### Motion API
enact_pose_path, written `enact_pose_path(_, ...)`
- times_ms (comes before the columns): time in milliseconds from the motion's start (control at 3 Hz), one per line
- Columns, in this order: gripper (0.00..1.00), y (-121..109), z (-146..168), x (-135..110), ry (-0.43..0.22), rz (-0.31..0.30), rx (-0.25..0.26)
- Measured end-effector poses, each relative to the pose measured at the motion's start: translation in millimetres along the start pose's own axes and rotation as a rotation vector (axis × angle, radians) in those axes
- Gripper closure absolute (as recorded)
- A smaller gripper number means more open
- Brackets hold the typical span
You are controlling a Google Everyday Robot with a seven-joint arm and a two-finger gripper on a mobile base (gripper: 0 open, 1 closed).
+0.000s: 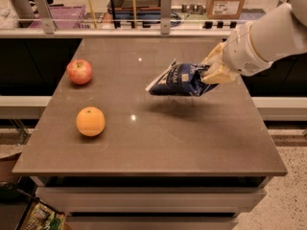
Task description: Move blue chip bag near orange
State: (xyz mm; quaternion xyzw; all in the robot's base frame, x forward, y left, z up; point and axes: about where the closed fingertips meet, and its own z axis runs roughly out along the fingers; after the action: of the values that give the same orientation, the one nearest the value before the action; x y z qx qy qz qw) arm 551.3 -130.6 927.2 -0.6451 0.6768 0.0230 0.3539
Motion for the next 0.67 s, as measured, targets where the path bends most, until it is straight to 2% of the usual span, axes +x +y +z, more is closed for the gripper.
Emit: enact_pose_path(667, 1.00, 46.2, 5.8, 15.1, -0.154, -0.102, -0.026)
